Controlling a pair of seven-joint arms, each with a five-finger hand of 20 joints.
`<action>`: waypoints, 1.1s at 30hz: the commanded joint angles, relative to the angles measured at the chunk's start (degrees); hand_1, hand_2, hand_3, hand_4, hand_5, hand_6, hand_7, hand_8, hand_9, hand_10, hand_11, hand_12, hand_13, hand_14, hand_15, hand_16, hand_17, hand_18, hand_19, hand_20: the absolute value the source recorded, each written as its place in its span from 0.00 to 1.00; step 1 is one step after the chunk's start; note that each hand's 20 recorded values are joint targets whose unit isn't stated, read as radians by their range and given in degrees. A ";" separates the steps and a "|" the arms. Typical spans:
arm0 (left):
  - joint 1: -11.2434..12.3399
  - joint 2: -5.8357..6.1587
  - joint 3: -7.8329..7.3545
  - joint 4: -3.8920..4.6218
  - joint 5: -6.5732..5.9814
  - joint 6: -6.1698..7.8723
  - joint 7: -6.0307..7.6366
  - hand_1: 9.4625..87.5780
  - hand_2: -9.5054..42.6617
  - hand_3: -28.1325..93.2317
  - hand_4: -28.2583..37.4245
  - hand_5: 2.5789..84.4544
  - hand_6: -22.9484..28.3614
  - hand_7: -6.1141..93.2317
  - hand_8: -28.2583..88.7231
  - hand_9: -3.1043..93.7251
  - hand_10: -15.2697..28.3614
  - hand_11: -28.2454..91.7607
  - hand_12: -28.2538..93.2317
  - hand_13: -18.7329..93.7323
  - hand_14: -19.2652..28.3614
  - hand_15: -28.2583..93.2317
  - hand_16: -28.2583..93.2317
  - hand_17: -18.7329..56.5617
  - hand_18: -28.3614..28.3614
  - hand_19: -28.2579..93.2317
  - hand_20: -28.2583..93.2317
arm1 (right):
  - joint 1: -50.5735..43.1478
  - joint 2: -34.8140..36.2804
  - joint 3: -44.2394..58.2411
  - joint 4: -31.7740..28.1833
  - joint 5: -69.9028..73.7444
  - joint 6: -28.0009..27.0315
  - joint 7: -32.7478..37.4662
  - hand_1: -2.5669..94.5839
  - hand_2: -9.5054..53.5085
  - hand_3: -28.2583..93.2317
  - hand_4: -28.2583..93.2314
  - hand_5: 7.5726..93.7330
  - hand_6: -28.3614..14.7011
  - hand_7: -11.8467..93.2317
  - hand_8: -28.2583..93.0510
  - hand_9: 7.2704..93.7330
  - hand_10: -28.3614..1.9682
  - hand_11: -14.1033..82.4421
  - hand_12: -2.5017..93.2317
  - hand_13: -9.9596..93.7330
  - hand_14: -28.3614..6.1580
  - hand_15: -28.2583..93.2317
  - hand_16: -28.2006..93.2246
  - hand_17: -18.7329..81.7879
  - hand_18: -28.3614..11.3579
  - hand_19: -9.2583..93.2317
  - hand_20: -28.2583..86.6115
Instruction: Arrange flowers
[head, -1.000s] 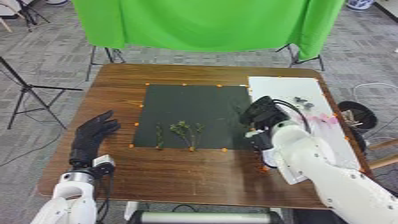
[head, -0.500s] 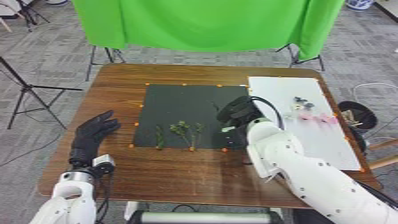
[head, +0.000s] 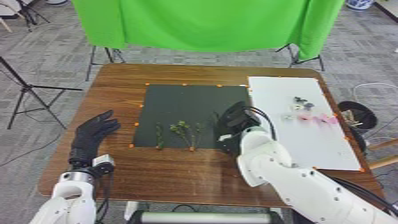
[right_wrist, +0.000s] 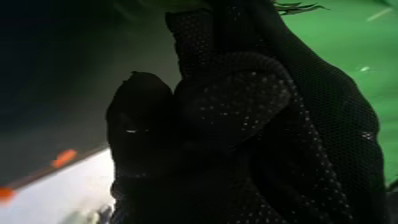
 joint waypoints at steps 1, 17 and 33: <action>1.04 -0.21 0.02 -0.05 -0.29 0.14 -0.84 0.19 0.13 0.84 0.00 0.59 0.53 0.18 0.17 0.57 0.69 0.40 0.30 0.56 0.77 0.43 0.19 0.37 0.71 0.30 0.36 | -1.00 -0.71 -0.27 0.67 0.41 1.66 1.38 0.67 0.00 0.73 0.22 0.80 0.45 0.42 0.35 1.00 0.53 0.49 0.24 1.00 0.80 0.72 0.35 0.99 0.66 0.89 0.56; 0.87 -0.22 0.23 -0.05 0.04 -0.07 -0.72 0.19 0.12 0.84 0.00 0.59 0.53 0.18 0.17 0.57 0.69 0.40 0.30 0.56 0.77 0.43 0.19 0.37 0.71 0.30 0.36 | -1.30 0.85 -0.76 0.92 -8.88 -0.32 -0.11 0.62 0.00 0.71 0.24 0.77 0.48 0.45 0.34 1.00 0.56 0.45 0.30 1.00 0.79 0.70 0.35 0.98 0.65 0.89 0.53; 0.89 -0.03 0.16 -0.12 0.01 -0.26 -0.80 0.20 0.10 0.83 0.01 0.59 0.53 0.18 0.17 0.57 0.69 0.40 0.30 0.56 0.77 0.43 0.19 0.37 0.72 0.31 0.36 | -0.77 0.95 -1.33 0.54 -12.32 -5.17 0.28 0.59 0.00 0.69 0.25 0.74 0.47 0.46 0.33 0.99 0.53 0.45 0.30 1.00 0.79 0.69 0.36 0.98 0.66 0.89 0.53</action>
